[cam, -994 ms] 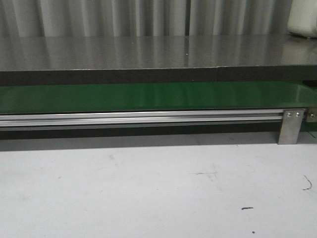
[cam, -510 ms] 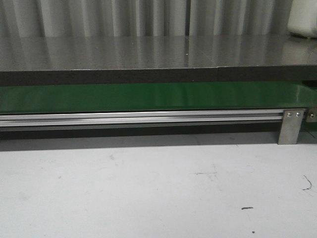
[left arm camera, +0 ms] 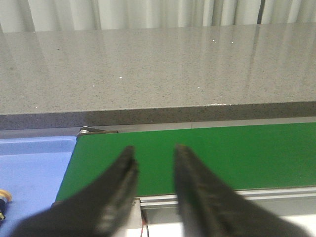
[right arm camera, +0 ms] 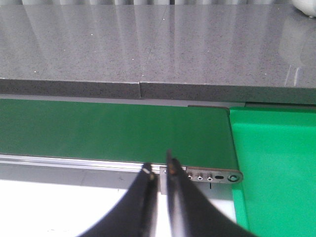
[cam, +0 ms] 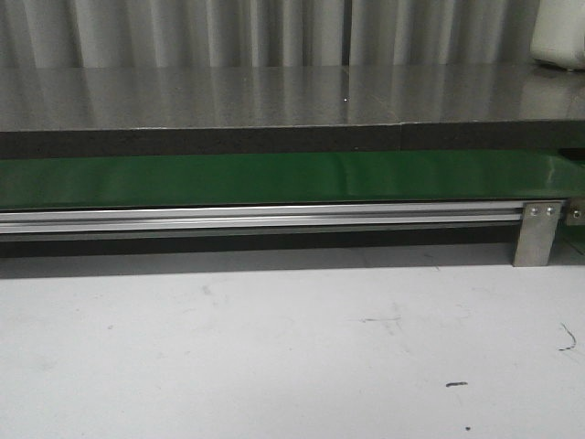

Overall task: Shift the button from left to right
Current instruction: 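Move the left gripper over the yellow-capped button in the blue tray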

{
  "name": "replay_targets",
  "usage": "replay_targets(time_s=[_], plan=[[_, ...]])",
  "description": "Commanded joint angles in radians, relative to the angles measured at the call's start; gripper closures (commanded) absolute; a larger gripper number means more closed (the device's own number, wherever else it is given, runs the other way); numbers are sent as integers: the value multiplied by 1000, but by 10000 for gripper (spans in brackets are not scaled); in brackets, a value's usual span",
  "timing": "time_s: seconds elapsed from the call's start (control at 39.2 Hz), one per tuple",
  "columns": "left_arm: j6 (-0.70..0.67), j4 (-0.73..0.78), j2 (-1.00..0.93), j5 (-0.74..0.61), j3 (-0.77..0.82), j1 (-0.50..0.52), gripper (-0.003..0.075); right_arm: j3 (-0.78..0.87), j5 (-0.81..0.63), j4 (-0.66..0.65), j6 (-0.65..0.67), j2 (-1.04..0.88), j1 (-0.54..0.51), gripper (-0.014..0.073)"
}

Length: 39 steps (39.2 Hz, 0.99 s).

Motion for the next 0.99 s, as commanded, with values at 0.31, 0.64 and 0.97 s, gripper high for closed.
replay_targets(time_s=[0.31, 0.64, 0.97], plan=[[-6, -5, 11, -88, -39, 2, 51, -39, -93, 5, -6, 12, 1, -51], [-6, -34, 11, -109, -39, 2, 51, -39, -92, 5, -6, 12, 1, -51], [-6, -26, 292, -30, -252, 2, 51, -39, -92, 5, -6, 12, 1, -51]])
